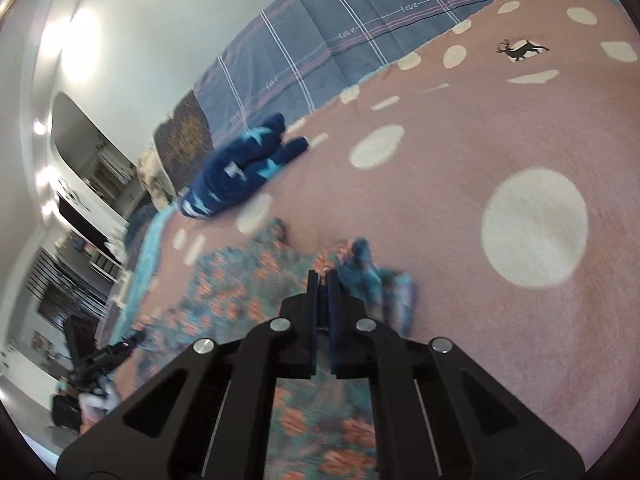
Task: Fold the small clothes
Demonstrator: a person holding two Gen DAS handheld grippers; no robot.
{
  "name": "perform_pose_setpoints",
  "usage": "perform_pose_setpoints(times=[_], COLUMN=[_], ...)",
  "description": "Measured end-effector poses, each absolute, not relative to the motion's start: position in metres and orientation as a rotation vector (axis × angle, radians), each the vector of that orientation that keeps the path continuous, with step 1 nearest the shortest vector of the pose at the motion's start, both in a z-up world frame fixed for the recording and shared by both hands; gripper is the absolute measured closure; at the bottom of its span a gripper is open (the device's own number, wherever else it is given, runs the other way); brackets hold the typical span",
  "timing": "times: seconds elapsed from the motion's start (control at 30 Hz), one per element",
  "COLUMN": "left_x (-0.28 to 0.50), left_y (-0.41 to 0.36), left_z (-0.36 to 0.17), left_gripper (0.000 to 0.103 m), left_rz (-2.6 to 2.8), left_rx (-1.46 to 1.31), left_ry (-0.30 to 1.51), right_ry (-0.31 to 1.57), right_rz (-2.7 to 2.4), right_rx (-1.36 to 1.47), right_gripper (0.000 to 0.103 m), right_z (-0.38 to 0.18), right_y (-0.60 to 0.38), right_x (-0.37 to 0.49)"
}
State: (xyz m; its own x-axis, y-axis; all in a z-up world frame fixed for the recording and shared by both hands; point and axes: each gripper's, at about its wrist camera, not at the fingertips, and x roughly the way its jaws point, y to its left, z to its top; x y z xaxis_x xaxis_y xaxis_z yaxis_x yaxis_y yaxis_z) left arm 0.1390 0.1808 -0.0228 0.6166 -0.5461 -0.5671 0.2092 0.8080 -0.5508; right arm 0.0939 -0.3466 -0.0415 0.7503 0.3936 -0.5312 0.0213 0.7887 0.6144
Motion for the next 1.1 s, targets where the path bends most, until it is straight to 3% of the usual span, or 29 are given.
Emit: perform_pose_setpoints(times=[0.1, 0.17, 0.2, 0.23, 0.33, 0.43, 0.67, 0.83, 0.9, 0.93, 1.0, 1.03, 1.07, 1.1], left_x=[0.172, 0.194, 0.198, 0.200, 0.192, 0.192, 0.209, 0.215, 0.217, 0.218, 0.220, 0.221, 0.223, 0.222], left_y=[0.190, 0.195, 0.197, 0.199, 0.198, 0.197, 0.192, 0.180, 0.176, 0.175, 0.175, 0.178, 0.180, 0.183], left_z=[-0.013, -0.023, -0.028, -0.033, -0.037, -0.045, -0.069, -0.068, -0.069, -0.068, -0.067, -0.066, -0.065, -0.062], left_gripper=[0.098, 0.083, 0.082, 0.079, 0.062, 0.061, 0.061, 0.061, 0.061, 0.061, 0.075, 0.098, 0.103, 0.103], left_rz=[-0.370, -0.312, -0.282, -0.272, -0.280, -0.287, -0.295, -0.312, -0.308, -0.305, -0.285, -0.281, -0.276, -0.268], left_rx=[-0.508, -0.539, -0.554, -0.561, -0.509, -0.454, -0.380, -0.310, -0.289, -0.283, -0.289, -0.310, -0.331, -0.350], left_ry=[0.741, 0.767, 0.781, 0.792, 0.798, 0.855, 0.978, 1.003, 1.002, 1.001, 0.996, 0.997, 0.991, 0.970], right_ry=[0.656, 0.622, 0.643, 0.663, 0.705, 0.726, 0.809, 0.860, 0.852, 0.845, 0.813, 0.792, 0.763, 0.750], right_rz=[0.225, 0.173, 0.103, 0.066, 0.070, 0.083, 0.132, 0.266, 0.334, 0.342, 0.275, 0.236, 0.178, 0.124], right_rx=[0.695, 0.751, 0.743, 0.731, 0.674, 0.596, 0.442, -0.123, -0.334, -0.402, -0.546, -0.581, -0.586, -0.556], right_gripper=[0.099, 0.094, 0.084, 0.080, 0.078, 0.066, 0.060, 0.047, 0.034, 0.034, 0.034, 0.034, 0.037, 0.046], right_z=[-0.022, -0.017, -0.020, -0.023, -0.033, -0.039, -0.033, -0.025, -0.033, -0.038, -0.048, -0.051, -0.052, -0.051], right_y=[-0.358, -0.373, -0.378, -0.380, -0.375, -0.370, -0.371, -0.306, -0.274, -0.262, -0.244, -0.241, -0.243, -0.249], right_x=[0.112, 0.131, 0.142, 0.147, 0.148, 0.144, 0.138, 0.104, 0.088, 0.086, 0.095, 0.104, 0.121, 0.135])
